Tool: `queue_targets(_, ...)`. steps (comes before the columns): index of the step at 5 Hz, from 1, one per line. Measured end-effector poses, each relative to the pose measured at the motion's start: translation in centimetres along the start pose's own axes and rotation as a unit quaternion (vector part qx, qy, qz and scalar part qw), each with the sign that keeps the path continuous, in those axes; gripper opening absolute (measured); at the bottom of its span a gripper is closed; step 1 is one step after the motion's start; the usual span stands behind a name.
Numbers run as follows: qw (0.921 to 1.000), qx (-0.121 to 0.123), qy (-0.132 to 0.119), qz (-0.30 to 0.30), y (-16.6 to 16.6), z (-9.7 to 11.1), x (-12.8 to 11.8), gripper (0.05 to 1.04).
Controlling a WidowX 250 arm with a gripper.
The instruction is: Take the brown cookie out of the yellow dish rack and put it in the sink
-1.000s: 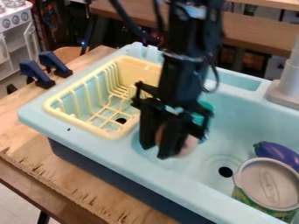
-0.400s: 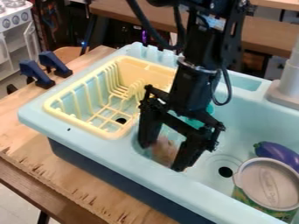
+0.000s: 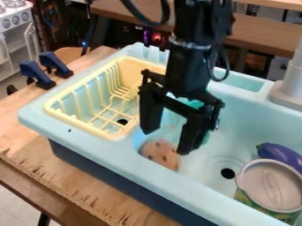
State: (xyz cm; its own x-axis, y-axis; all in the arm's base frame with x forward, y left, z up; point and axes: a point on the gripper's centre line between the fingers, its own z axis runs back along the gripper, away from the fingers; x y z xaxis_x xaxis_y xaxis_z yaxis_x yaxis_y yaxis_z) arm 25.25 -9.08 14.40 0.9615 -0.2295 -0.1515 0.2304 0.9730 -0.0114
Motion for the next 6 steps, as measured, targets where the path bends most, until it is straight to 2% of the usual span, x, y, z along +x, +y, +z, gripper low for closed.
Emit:
queue_targets(1, 0.9991, -0.006, -0.042, -0.009, -0.3, 2.1, 0.0, 1.006)
queue_targets(2, 0.9951, -0.017, -0.097, -0.009, 0.2, 5.3, -0.7, 1.006)
queue_targets(3, 0.9851, -0.05, -0.163, 0.023, 2.2, 8.3, -1.7, 1.006)
queue_targets(6, 0.9843, -0.051, -0.167, 0.023, 2.3, 8.5, -1.8, 1.006)
